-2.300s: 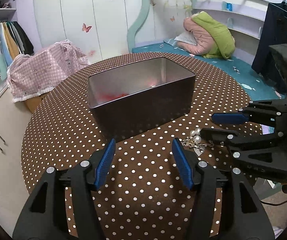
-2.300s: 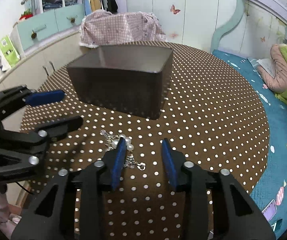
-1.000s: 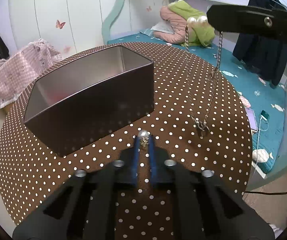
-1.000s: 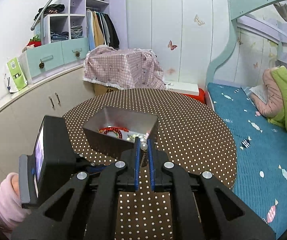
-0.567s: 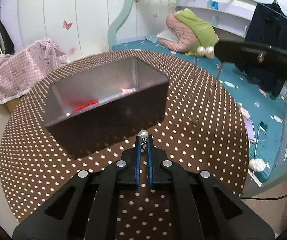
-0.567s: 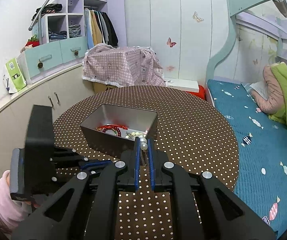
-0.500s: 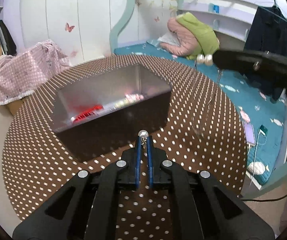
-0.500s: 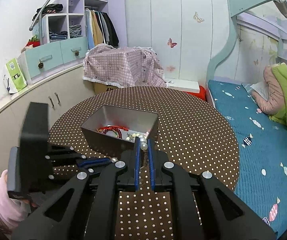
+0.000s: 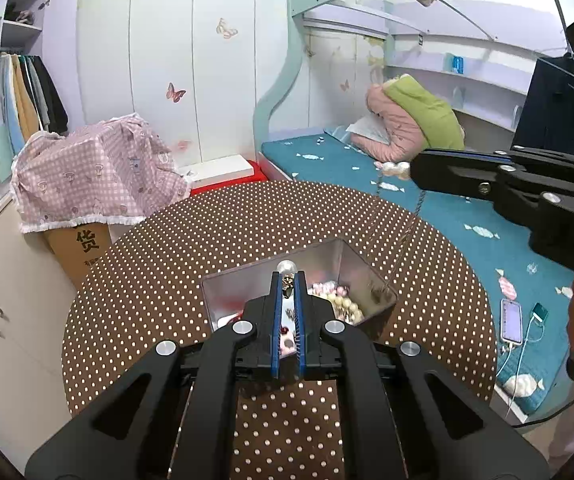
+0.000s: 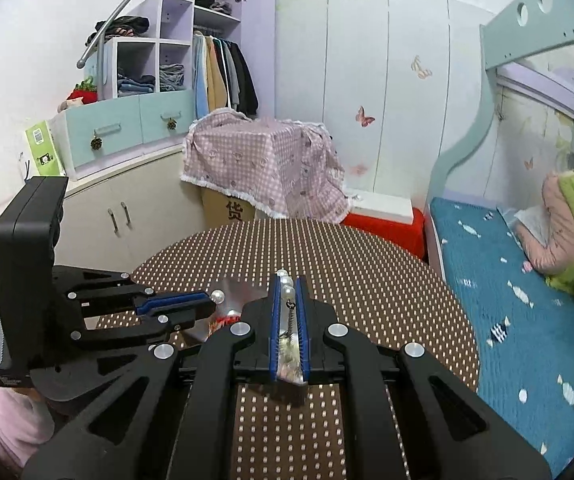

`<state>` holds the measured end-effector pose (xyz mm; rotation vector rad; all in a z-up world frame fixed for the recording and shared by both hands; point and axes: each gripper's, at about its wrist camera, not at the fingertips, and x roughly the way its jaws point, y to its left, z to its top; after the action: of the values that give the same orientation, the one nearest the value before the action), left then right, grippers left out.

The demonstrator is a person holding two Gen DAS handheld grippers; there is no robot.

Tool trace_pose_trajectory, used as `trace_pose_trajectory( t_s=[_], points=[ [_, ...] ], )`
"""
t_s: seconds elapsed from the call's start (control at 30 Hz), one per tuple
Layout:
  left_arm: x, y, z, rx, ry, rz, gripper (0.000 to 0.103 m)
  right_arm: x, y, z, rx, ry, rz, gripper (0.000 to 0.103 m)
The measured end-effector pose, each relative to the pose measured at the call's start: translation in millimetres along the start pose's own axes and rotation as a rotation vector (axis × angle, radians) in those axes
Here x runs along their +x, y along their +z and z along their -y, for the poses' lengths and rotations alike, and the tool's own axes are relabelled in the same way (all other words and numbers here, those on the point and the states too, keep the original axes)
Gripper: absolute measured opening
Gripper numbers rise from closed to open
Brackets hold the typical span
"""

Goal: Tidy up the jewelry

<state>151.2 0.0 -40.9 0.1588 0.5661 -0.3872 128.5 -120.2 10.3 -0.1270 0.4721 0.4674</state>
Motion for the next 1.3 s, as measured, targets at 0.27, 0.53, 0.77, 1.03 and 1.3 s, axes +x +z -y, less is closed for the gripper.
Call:
trace_pose_trajectory(
  t_s=[0.27, 0.53, 0.77, 1.03, 1.3],
  points=[
    [21.1, 0.4, -12.5, -0.039, 0.057, -0.04, 0.027, 33.1, -7.6, -1.1, 0.009, 0.016, -0.063, 0.011],
    [27.7, -8.6, -18.2, -0.065, 0.087, -0.063, 0.039, 43.7, -21.9, 6.4, 0.061, 0.007, -0.118, 0.028],
    [4.0, -8.0, -8.5, -0.055, 0.107, -0.017, 0.057, 25.5, -20.6, -2.3, 0.066, 0.0, -0.089, 0.049],
    [-32.2, -5.8, -3.0, -0.074, 0.193, 0.043, 0.081, -5.6, -16.9, -7.3, 0.084, -0.056, -0.016, 0.076],
    [-81.4, -0.7, 5.0, -0.113, 0.281, 0.142, 0.092, -48.1, -13.4, -18.7, 0.11, -0.172, 0.105, 0.095]
  ],
)
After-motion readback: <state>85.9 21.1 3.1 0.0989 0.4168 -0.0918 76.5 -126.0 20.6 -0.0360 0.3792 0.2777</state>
